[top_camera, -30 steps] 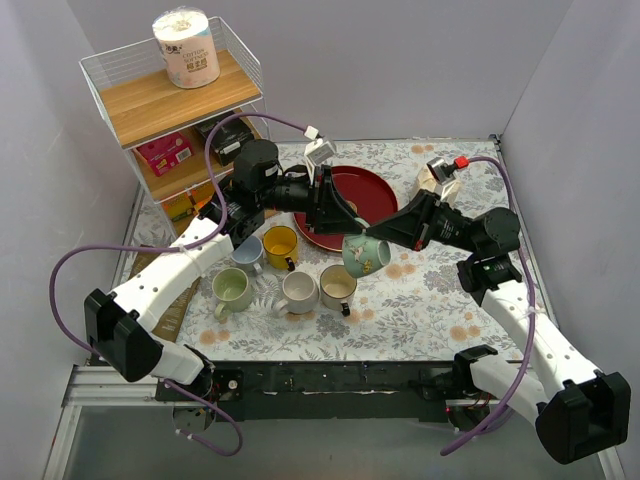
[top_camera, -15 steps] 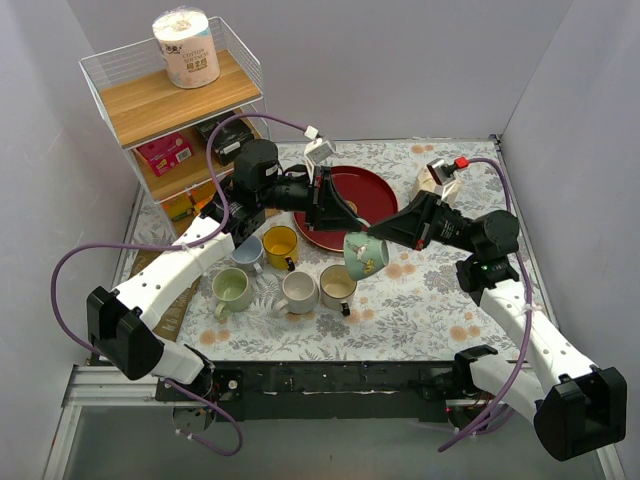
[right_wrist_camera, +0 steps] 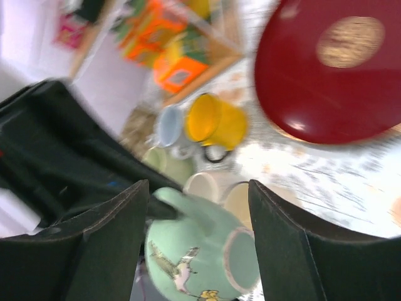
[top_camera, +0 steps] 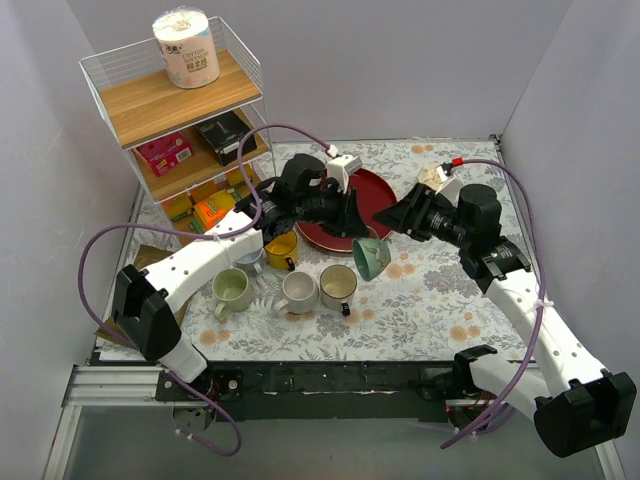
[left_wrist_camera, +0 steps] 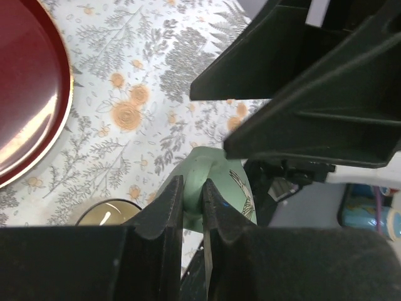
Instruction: Turn the mug right side up
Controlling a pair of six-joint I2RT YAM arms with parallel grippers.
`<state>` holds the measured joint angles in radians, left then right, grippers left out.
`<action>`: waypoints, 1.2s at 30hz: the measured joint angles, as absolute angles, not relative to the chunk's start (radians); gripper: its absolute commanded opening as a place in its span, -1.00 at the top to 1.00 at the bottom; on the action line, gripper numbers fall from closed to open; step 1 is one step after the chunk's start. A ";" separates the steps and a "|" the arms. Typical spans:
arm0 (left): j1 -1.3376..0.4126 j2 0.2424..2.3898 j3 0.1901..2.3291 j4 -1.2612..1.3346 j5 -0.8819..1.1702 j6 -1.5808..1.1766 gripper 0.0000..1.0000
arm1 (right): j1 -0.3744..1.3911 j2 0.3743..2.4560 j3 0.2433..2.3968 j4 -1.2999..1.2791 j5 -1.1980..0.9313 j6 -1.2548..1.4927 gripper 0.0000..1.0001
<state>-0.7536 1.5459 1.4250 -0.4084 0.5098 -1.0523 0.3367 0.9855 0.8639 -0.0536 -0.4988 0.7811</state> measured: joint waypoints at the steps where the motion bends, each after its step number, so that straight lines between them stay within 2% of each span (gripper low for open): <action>1: -0.768 1.564 1.450 -0.433 0.474 -1.051 1.00 | 0.337 0.986 0.884 -0.125 -0.425 0.770 -0.42; 8: -0.900 1.754 1.708 -0.612 0.245 -1.052 1.00 | 0.335 0.977 0.955 -0.553 0.089 0.783 -0.42; 15: -0.984 1.963 1.908 -0.833 0.097 -1.108 1.00 | 0.334 0.953 0.955 -0.776 0.337 0.844 -0.45; 22: -1.015 2.072 1.948 -1.013 0.005 -1.150 1.00 | 0.333 0.918 0.918 -0.833 0.409 0.878 -0.47; 36: -1.038 2.203 2.029 -1.092 -0.053 -1.148 1.00 | 0.331 0.880 0.857 -0.844 0.417 0.892 -0.49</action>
